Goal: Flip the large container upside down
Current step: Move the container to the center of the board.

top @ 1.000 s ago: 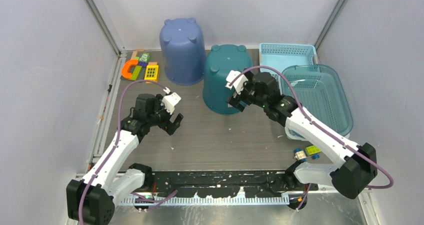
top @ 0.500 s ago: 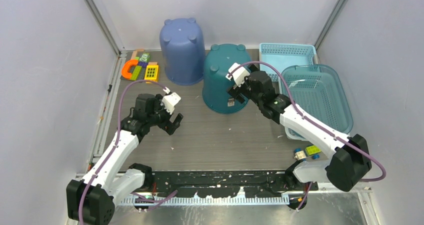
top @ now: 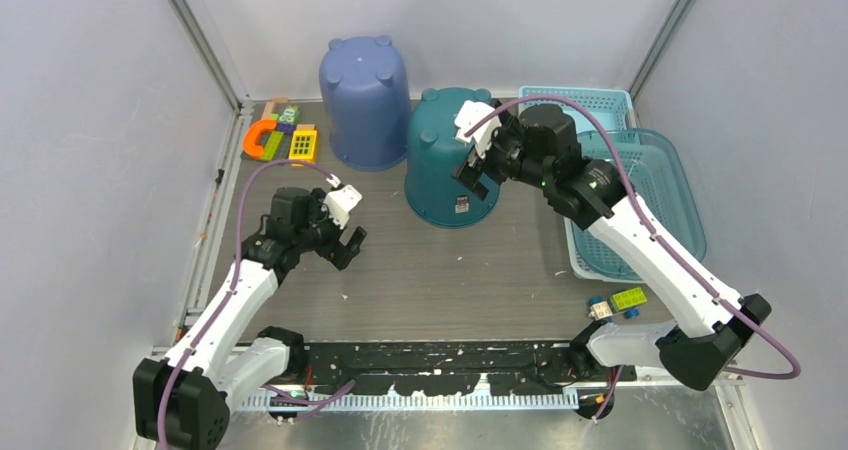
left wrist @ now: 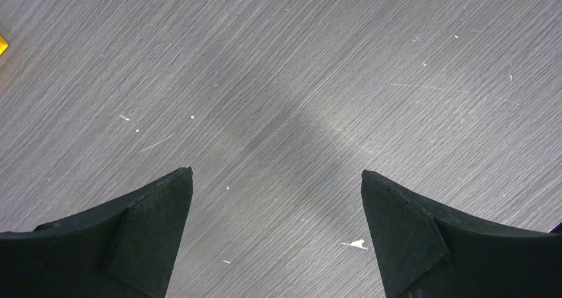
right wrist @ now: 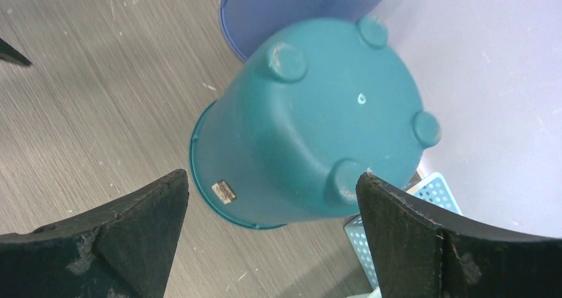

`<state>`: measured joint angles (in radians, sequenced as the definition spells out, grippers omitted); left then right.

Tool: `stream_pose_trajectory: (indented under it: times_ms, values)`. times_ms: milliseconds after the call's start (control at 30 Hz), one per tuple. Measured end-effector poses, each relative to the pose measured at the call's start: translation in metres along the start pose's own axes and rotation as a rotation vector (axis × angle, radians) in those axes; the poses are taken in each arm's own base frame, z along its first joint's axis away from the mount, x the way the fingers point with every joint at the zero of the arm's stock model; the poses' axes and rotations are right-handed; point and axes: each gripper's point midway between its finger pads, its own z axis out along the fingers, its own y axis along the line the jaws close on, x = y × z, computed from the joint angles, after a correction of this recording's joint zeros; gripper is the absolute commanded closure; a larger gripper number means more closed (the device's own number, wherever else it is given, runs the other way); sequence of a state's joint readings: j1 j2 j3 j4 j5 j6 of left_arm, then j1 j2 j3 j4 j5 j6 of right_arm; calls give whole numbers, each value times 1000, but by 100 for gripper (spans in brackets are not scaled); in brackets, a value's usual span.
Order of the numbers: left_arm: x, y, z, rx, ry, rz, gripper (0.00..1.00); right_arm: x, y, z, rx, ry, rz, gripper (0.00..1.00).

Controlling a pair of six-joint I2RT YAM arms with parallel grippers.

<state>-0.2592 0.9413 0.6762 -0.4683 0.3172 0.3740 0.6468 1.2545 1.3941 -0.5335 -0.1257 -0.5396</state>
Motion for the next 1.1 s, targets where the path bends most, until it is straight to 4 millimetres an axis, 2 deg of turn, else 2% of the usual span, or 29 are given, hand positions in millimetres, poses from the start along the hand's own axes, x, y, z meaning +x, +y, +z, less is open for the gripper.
stream_pose_trajectory:
  times_ms: [67,167,367,433,733,1100]
  values:
    - [0,0,1,2,2,-1,0,-14,-4,-4,0,-29,1,0]
    - [1,0,1,2,6,-2,0,-16,-3,9,-7,-16,5,0]
    - [2,3,0,-8,7,-10,0,28,6,65,-8,139,14,0]
    - [3,5,0,-12,7,-13,0,30,-1,74,30,142,7,0]
    - [3,5,0,-12,7,-14,0,40,-16,77,128,182,-17,0]
    - [3,5,0,-11,7,-15,0,48,-32,89,201,216,-71,0]
